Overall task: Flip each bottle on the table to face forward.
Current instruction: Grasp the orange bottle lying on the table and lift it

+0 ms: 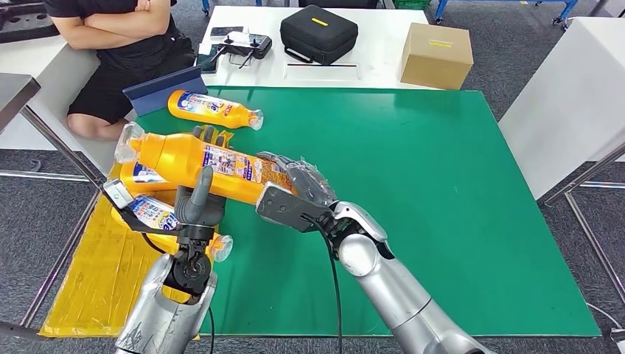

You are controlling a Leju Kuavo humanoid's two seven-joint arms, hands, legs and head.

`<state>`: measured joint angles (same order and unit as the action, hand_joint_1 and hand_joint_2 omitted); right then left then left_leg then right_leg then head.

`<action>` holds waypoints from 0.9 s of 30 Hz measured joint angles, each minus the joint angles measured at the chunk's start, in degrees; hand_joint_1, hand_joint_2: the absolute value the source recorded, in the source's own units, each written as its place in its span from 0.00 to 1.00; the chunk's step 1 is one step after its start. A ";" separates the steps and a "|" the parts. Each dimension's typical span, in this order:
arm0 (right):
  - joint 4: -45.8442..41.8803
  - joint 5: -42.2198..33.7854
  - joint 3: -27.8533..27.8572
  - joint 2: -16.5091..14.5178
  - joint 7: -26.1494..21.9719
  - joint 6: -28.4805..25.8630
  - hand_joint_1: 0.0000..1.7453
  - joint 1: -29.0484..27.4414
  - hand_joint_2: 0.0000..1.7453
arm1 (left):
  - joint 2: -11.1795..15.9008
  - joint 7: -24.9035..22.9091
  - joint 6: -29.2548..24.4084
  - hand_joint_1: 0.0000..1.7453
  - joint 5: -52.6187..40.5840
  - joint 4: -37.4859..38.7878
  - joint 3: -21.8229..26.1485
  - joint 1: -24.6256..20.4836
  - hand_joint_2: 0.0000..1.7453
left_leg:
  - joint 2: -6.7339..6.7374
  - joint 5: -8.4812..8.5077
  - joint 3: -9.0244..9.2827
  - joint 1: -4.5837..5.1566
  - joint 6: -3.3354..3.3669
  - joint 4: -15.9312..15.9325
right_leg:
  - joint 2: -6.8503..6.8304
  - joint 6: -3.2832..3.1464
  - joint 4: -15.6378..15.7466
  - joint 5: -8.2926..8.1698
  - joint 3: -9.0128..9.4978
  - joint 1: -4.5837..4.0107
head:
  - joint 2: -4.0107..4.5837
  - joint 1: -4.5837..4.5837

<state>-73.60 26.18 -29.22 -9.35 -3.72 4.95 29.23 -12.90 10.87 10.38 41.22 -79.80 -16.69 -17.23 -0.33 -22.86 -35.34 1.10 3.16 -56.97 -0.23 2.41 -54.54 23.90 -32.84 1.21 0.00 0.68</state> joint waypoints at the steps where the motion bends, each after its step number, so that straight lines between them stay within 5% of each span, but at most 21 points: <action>1: 0.13 0.09 0.00 -0.12 0.06 -0.01 1.00 0.00 1.00 | 0.00 0.01 -0.14 0.00 -0.09 0.00 0.02 -0.01 1.00 | 0.00 0.00 0.00 0.00 0.00 0.00 | 0.00 0.00 0.00 0.00 0.00 0.00 | 0.00 0.00; 3: 0.32 0.29 0.00 -0.28 0.15 -0.01 1.00 0.00 1.00 | 0.00 0.02 -0.37 0.00 -0.24 0.00 0.05 -0.02 1.00 | 0.00 0.00 0.00 0.00 0.00 0.00 | 0.00 0.00 0.00 0.00 0.00 0.00 | 0.00 0.00; 7: 0.56 0.55 0.00 -0.52 0.21 -0.03 1.00 0.00 1.00 | 0.00 0.06 -0.62 0.95 -0.33 0.00 0.10 -0.05 1.00 | 0.00 0.00 0.00 0.00 0.00 0.00 | 0.00 0.00 0.00 0.00 0.00 0.00 | 0.00 0.00; 8: 0.57 0.63 0.00 -0.55 0.25 -0.02 1.00 0.00 1.00 | 0.00 0.08 -0.73 1.00 -0.37 0.00 0.13 -0.05 1.00 | 0.00 0.00 0.00 0.00 0.00 0.00 | 0.00 0.00 0.00 0.00 0.00 0.00 | 0.00 0.01; 27: 0.42 1.72 -0.01 -0.91 1.26 0.86 1.00 -0.02 1.00 | 0.04 0.10 -2.09 1.00 0.01 -0.98 0.67 0.53 1.00 | 0.00 0.00 0.00 0.00 0.00 0.00 | 0.00 0.00 0.00 0.00 0.00 0.00 | 0.00 0.00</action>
<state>-73.18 27.90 -29.23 -10.26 -2.46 5.81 29.21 -12.85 10.97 8.29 41.22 -80.78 -16.02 -16.71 -0.33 -22.86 -35.34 1.10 3.16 -56.98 -0.23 2.41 -54.54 23.90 -32.84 1.21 0.00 0.68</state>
